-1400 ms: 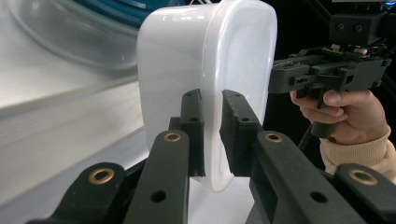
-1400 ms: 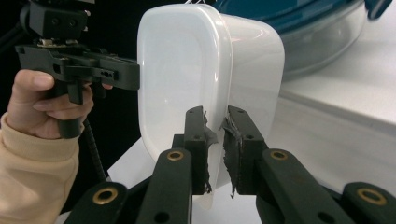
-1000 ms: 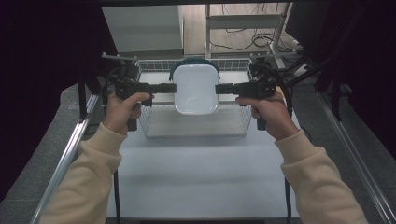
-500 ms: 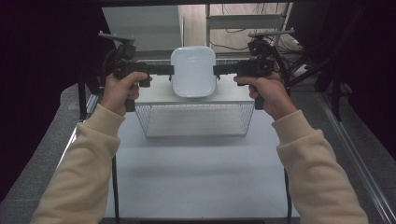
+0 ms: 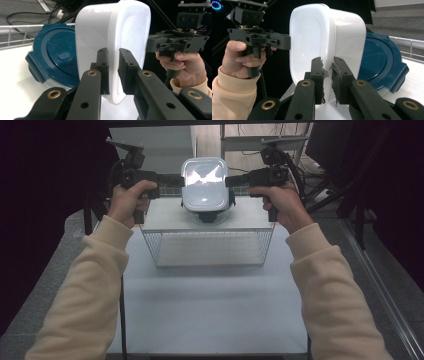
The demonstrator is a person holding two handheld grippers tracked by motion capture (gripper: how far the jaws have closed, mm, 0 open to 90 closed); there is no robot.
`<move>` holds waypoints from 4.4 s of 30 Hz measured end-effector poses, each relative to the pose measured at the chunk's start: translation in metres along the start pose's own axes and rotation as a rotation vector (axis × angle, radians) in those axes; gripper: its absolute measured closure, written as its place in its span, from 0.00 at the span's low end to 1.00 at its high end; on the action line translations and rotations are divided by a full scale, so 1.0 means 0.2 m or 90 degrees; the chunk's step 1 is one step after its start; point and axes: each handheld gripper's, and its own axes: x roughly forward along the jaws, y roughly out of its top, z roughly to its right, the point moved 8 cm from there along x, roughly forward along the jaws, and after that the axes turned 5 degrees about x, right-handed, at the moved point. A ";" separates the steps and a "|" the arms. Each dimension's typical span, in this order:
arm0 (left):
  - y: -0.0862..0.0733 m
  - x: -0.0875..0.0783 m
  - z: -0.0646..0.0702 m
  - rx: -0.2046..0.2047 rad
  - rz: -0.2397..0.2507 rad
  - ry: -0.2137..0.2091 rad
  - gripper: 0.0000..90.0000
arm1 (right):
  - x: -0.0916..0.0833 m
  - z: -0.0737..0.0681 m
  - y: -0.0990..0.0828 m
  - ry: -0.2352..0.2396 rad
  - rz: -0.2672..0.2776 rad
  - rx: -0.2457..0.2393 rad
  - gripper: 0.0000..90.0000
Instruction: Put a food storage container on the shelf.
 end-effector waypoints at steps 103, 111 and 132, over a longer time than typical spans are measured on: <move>-1.19 -0.14 -0.21 0.098 -0.022 0.218 0.27 | -0.21 0.37 -1.02 -0.167 -0.008 -0.145 0.27; -1.46 -0.13 -0.34 0.062 -0.060 0.239 0.27 | -0.20 0.47 -1.25 -0.182 -0.023 -0.115 0.27; -1.60 -0.10 -0.44 0.060 -0.097 0.275 0.27 | -0.11 0.68 -1.57 -0.226 -0.102 -0.101 0.26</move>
